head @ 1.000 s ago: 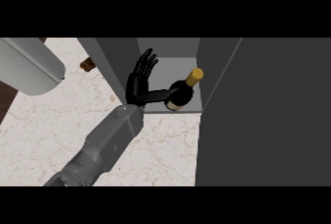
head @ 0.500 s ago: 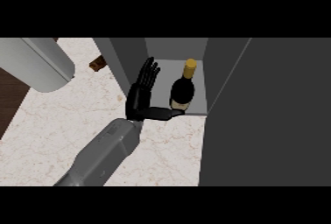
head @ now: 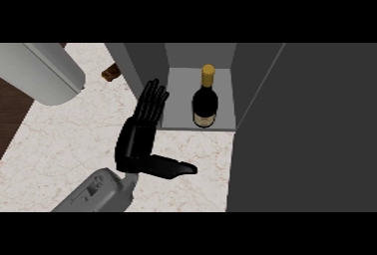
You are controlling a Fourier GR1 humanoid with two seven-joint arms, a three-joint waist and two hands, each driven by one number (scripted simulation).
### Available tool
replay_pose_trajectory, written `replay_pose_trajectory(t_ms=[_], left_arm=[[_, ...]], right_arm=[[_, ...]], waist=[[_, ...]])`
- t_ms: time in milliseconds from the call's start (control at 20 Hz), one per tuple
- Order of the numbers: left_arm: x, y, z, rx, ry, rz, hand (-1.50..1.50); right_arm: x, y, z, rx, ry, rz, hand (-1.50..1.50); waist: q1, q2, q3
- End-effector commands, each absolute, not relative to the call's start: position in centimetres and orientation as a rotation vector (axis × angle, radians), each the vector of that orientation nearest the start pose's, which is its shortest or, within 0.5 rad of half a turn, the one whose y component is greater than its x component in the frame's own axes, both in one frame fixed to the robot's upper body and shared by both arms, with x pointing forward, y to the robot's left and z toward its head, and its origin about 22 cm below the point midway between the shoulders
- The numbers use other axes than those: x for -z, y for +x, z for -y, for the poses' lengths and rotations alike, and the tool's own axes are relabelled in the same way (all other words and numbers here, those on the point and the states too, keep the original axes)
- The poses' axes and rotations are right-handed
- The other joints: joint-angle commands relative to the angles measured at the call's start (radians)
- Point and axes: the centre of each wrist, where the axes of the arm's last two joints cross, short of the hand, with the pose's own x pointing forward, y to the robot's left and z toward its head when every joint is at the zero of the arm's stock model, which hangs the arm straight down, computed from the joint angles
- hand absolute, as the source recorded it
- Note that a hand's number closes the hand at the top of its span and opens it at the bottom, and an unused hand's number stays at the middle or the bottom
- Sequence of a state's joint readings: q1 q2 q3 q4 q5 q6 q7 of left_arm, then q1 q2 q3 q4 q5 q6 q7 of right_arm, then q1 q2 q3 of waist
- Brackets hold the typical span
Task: Pick up the wine, place it into the cabinet and close the cabinet
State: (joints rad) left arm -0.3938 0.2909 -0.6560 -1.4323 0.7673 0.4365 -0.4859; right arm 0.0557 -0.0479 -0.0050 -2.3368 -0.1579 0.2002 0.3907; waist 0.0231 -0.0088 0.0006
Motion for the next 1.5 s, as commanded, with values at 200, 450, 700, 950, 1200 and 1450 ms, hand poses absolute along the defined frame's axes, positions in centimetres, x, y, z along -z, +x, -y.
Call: replay_pose_trajectory(t_ms=[200,450,700,950,1200,1450], left_arm=[[-5.6,19.7,-15.2,-0.094,-0.473,1.817,-1.5],[-6.6,19.1,-18.1,-0.108,-0.378,1.881,-1.5],[-8.0,18.3,-20.6,-0.127,-0.296,1.891,-1.5],[-8.4,15.8,-24.0,-0.189,-0.256,1.905,-1.5],[-9.1,13.7,-27.4,-0.195,-0.208,1.925,-1.5],[-10.0,12.6,-30.4,-0.223,-0.222,1.941,-1.5]], right_arm=[[-14.7,16.0,22.7,-0.301,0.169,1.879,1.5],[-17.0,15.9,23.3,-0.582,0.191,1.827,1.5],[-17.0,14.8,22.3,-0.739,0.317,1.755,1.5],[-17.4,13.5,21.0,-0.721,0.477,1.641,1.5],[-17.0,11.6,17.4,-0.701,0.554,1.692,1.5],[-18.0,12.3,13.6,-0.726,0.575,1.673,1.5]], waist=[[-0.014,0.005,0.0],[-0.007,0.004,-0.001],[-0.015,0.006,-0.001],[-0.006,0.006,-0.002],[-0.009,0.002,-0.002],[-0.005,0.003,-0.002]])
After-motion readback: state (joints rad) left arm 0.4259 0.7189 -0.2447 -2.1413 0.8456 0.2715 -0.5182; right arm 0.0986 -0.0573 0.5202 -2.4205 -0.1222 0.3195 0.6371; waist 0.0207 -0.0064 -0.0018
